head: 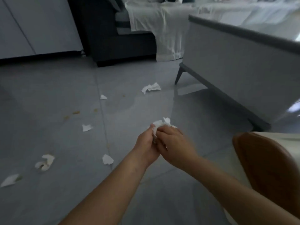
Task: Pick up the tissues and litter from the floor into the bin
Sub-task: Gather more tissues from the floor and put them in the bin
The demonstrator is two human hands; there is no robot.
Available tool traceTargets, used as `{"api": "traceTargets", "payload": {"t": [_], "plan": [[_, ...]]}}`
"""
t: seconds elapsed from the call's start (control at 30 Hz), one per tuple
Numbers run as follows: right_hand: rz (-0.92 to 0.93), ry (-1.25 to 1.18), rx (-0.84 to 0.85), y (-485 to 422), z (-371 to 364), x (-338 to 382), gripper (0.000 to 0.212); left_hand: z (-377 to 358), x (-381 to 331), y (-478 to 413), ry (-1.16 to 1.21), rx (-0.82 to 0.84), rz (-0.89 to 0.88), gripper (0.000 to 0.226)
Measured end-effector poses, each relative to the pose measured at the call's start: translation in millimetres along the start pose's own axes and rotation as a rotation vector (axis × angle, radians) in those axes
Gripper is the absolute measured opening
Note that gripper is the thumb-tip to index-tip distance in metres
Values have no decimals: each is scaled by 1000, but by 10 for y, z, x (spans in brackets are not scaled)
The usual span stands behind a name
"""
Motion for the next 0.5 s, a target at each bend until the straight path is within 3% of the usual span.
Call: {"api": "traceTargets", "payload": {"t": [0.13, 0.27, 0.37, 0.5], "plan": [[68, 152, -87, -48, 657, -4, 19, -548, -109, 272, -14, 45, -138, 35], [59, 132, -114, 119, 1300, -11, 21, -1059, -82, 681, -70, 170, -219, 27], [106, 167, -224, 536, 1740, -109, 18, -1389, 218, 925, -259, 341, -257, 27], [76, 181, -173, 1185, 2170, -553, 21, -1713, 836, 1051, -688, 464, -308, 30]]}}
Point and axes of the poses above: each hand's wrist, its own y-axis away from the middle knuckle, its own z-axis out of the back of the hand, x = y × z, the point moved 3 cm from there along -y, towards the middle knuckle, and after that the axes turned 4 degrees about -x, right-handed, at the moved point
